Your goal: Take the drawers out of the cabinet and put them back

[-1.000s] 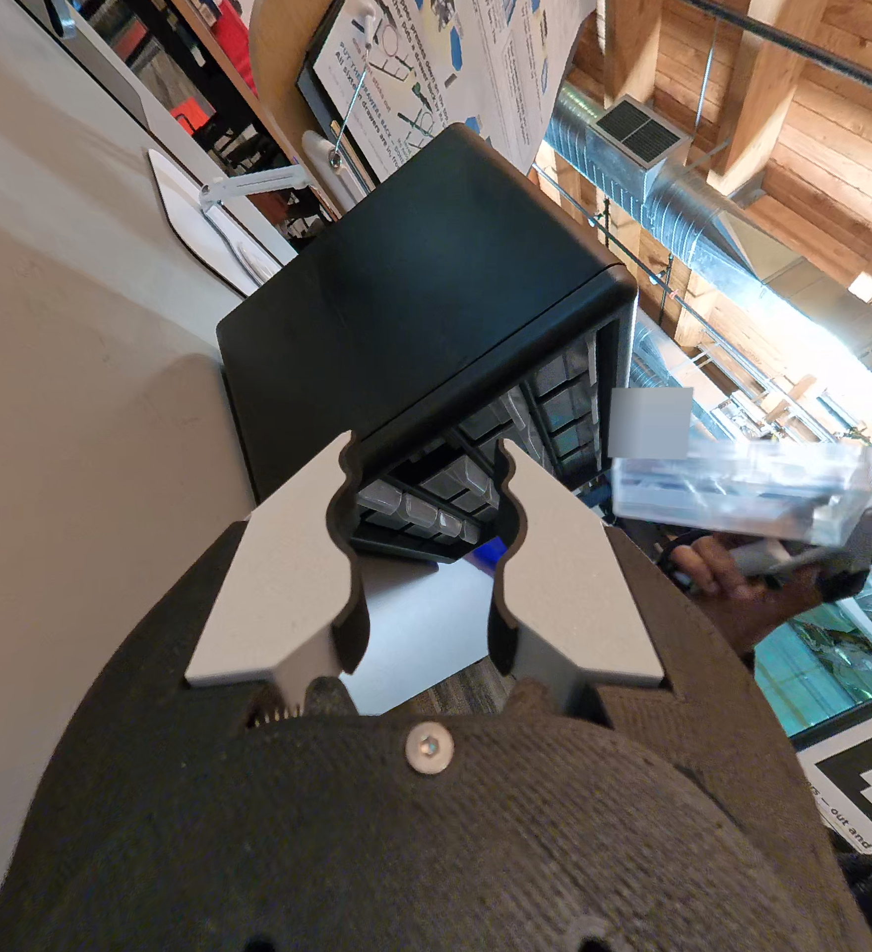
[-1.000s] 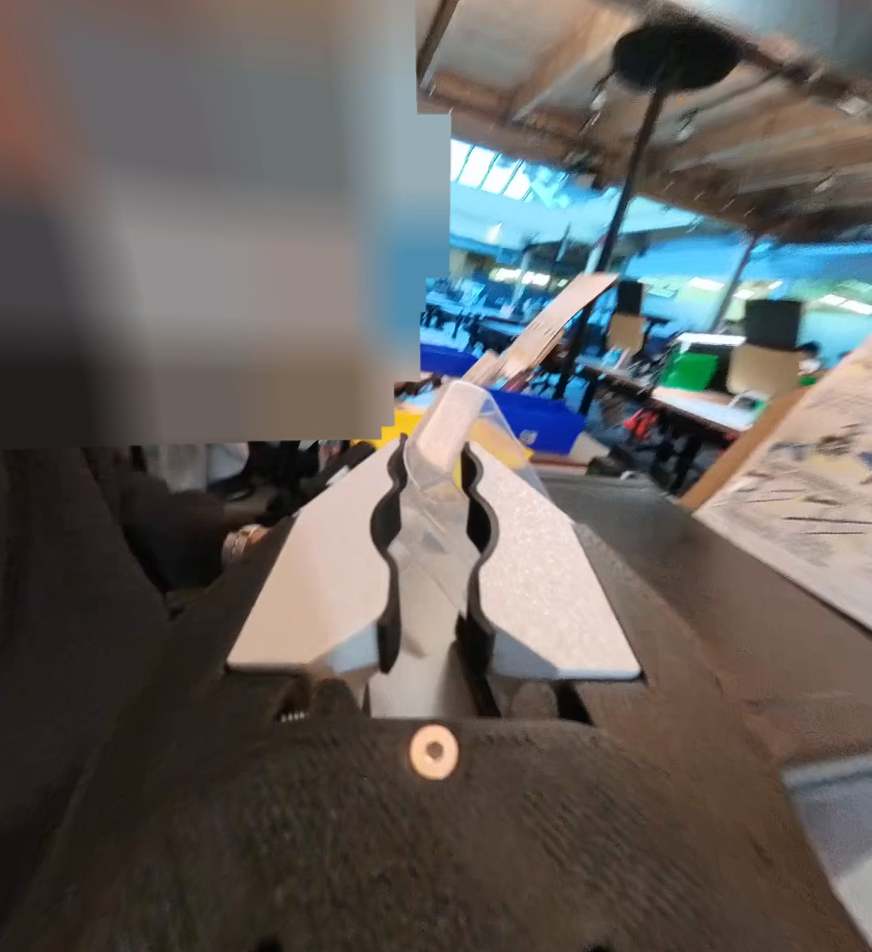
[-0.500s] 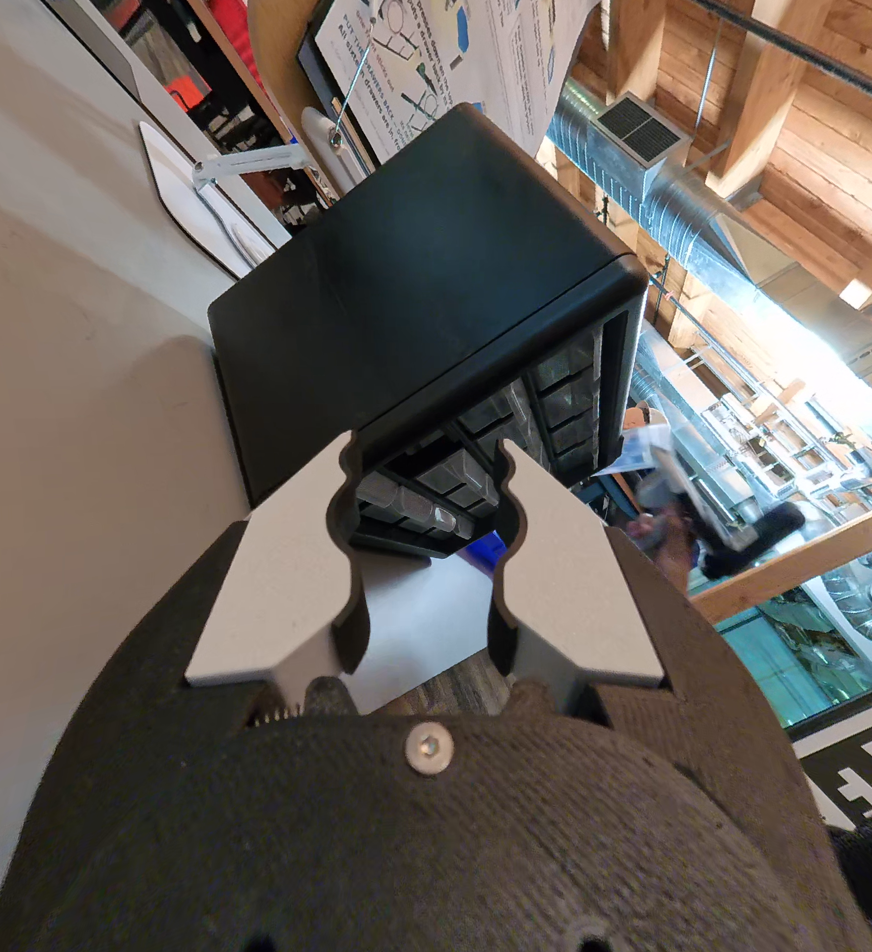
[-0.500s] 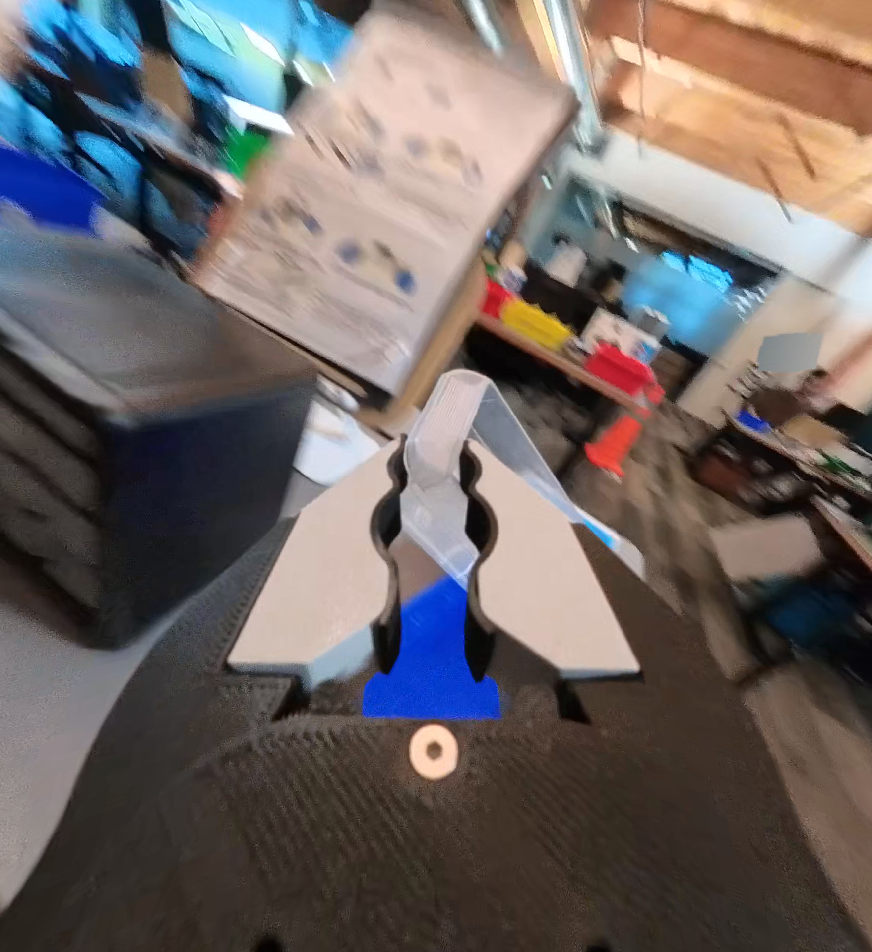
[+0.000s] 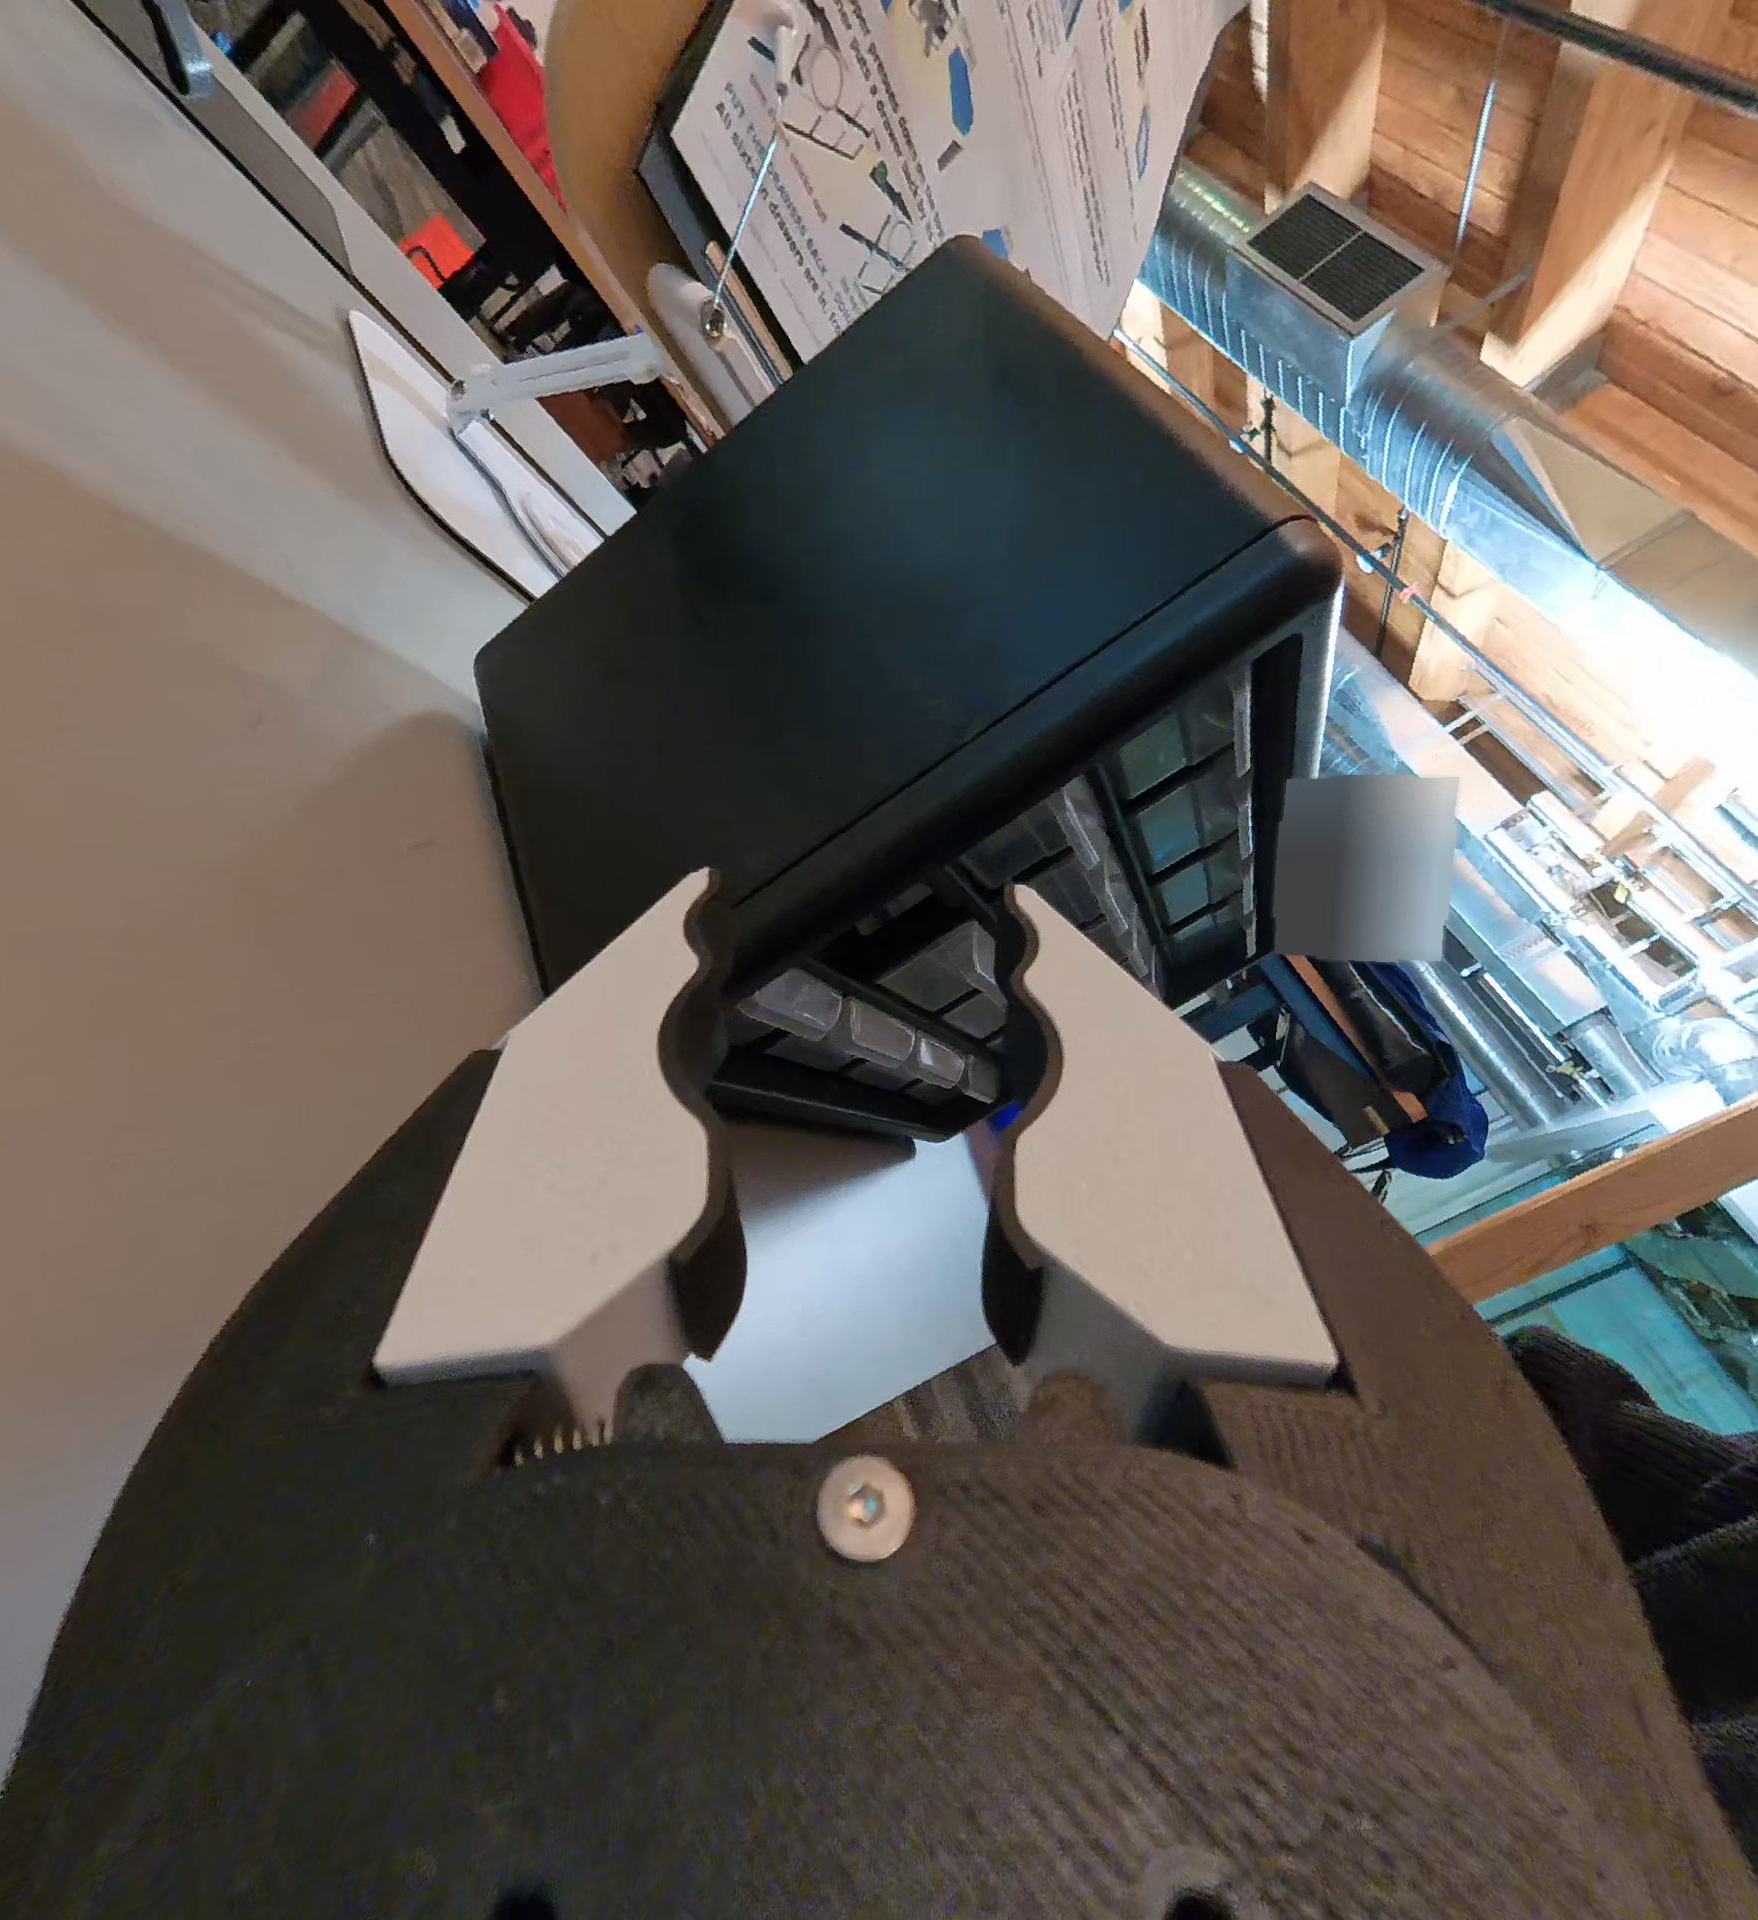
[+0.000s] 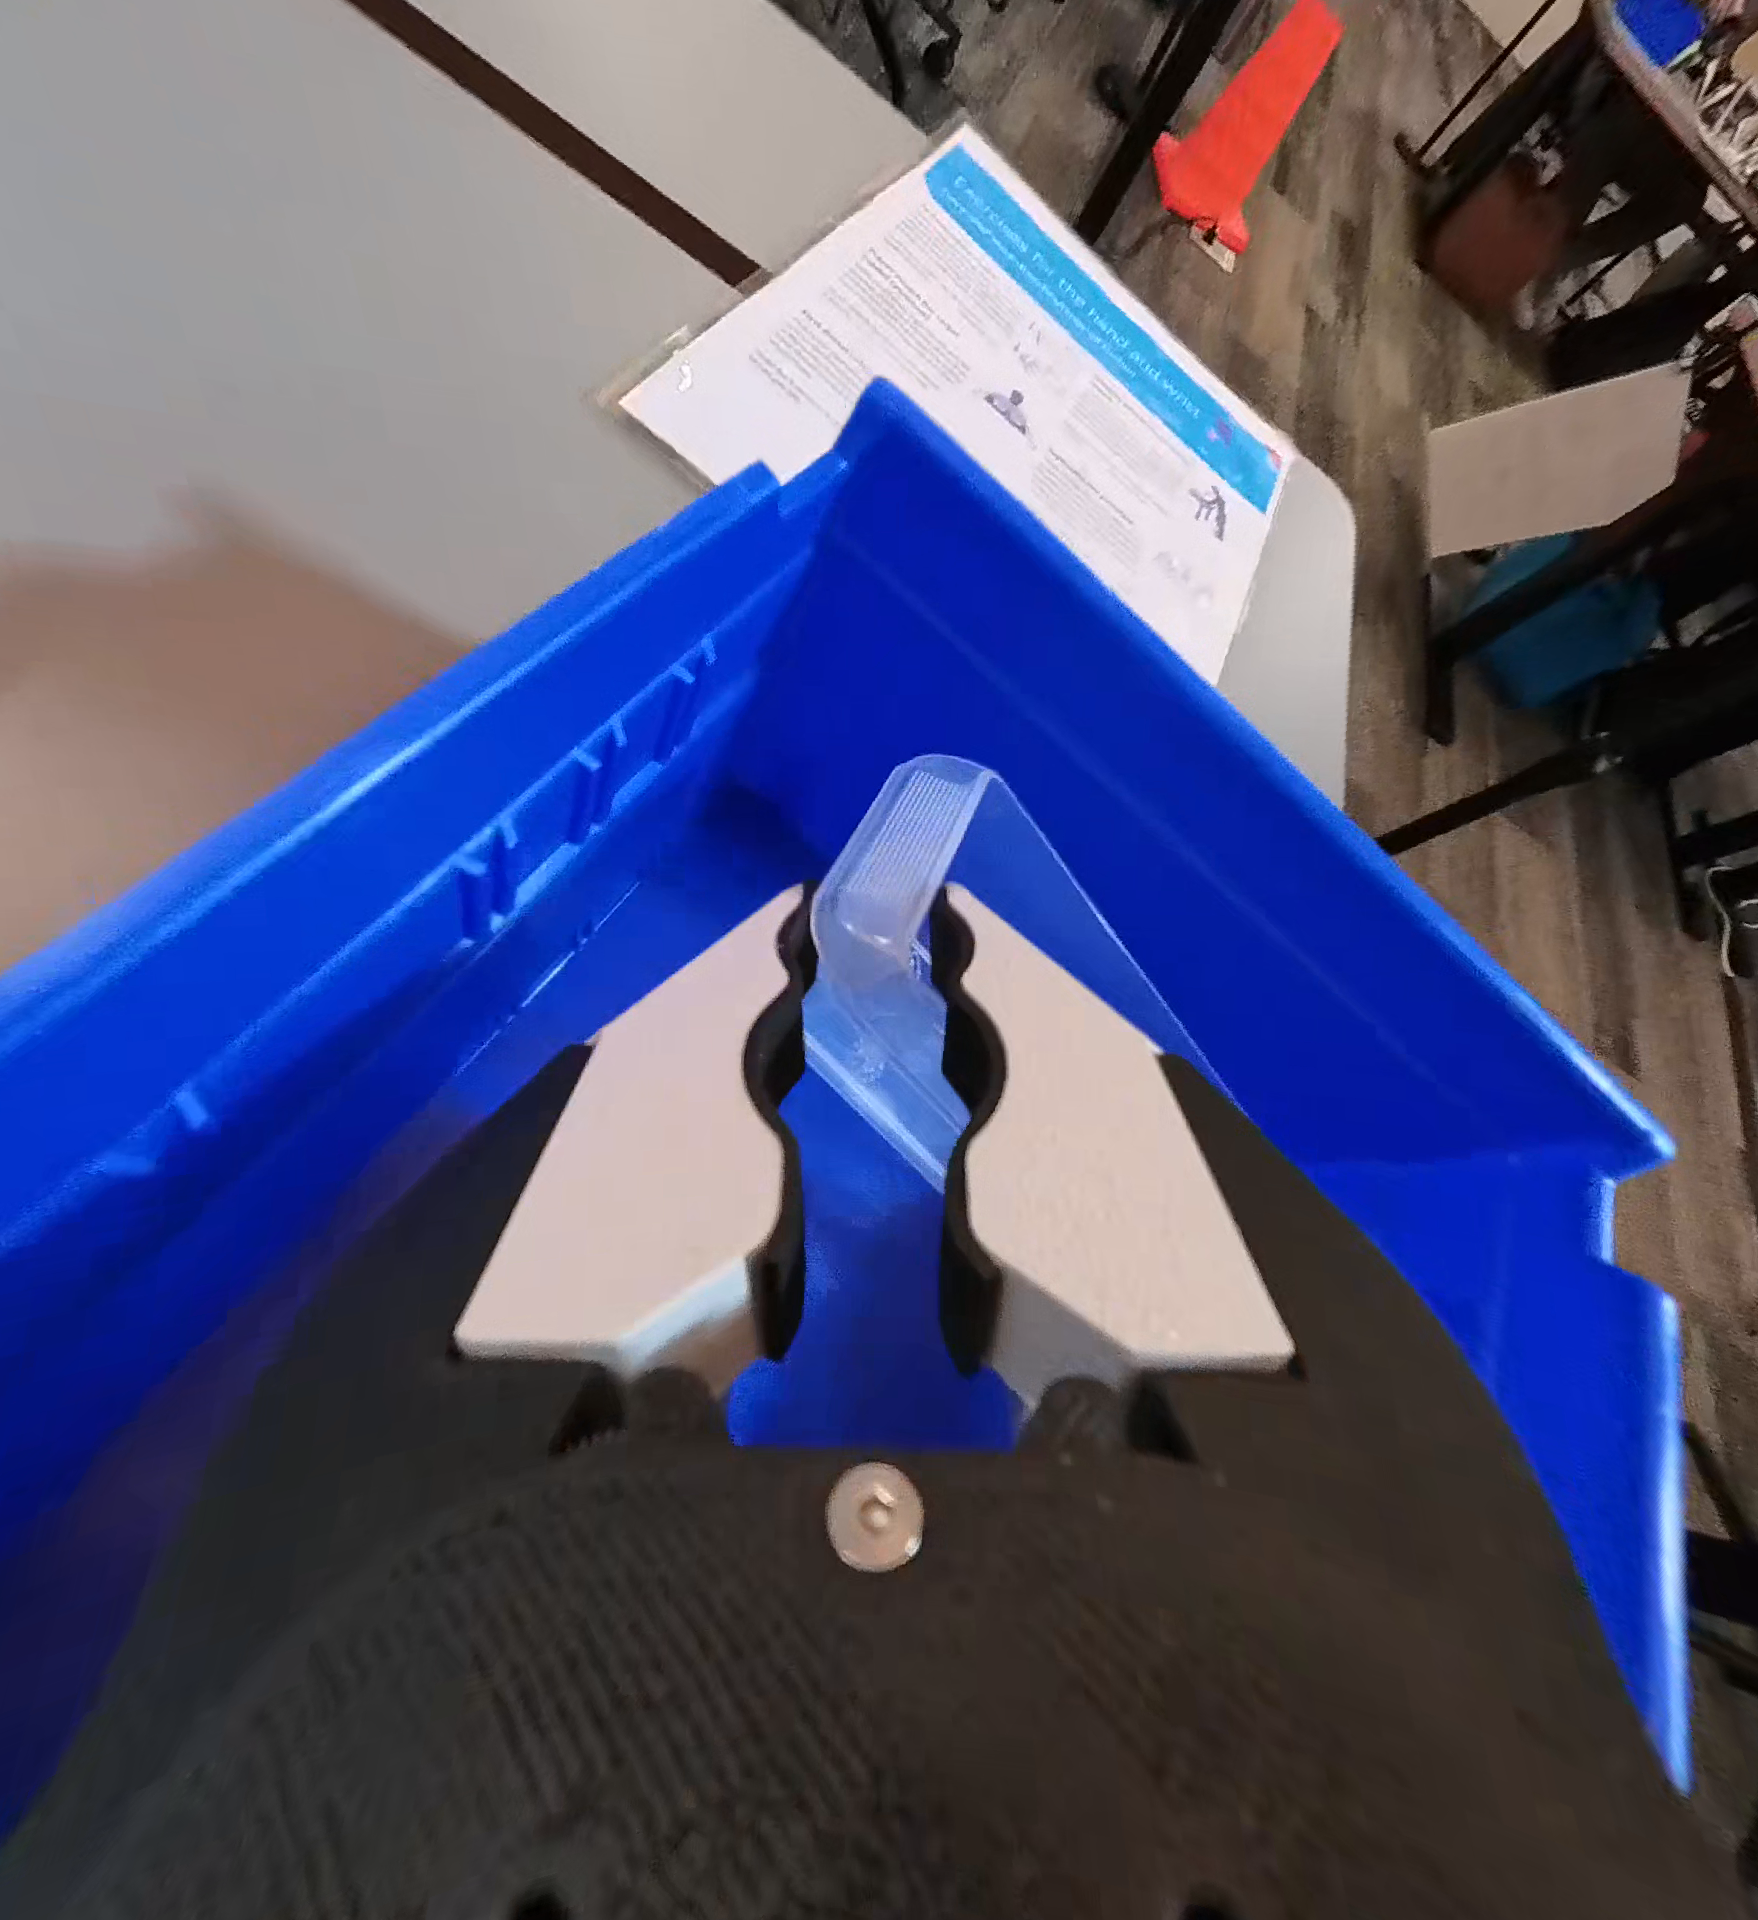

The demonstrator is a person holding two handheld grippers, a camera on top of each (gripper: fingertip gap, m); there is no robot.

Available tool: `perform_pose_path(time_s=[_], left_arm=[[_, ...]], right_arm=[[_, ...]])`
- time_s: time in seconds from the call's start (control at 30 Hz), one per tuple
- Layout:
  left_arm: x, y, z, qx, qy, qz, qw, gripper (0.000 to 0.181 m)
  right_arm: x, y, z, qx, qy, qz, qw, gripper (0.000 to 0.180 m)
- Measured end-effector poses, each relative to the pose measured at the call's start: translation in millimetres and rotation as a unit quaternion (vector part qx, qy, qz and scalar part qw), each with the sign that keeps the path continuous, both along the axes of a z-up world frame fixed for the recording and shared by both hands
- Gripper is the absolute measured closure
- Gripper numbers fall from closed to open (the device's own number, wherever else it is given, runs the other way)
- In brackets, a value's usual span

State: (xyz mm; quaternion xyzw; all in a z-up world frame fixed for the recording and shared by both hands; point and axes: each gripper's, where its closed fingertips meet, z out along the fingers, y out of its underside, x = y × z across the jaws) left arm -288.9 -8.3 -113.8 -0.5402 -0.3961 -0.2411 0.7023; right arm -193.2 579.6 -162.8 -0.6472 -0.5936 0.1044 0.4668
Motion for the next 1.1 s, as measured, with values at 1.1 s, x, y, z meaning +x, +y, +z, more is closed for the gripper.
perform_pose_path(time_s=[1.1], left_arm=[[55.5, 36.8, 5.0, -0.057, 0.096, -0.103, 0.988, 0.133]], right_arm=[[116.6, -192.5, 22.1, -0.144, 0.161, -0.079, 0.973, 0.172]])
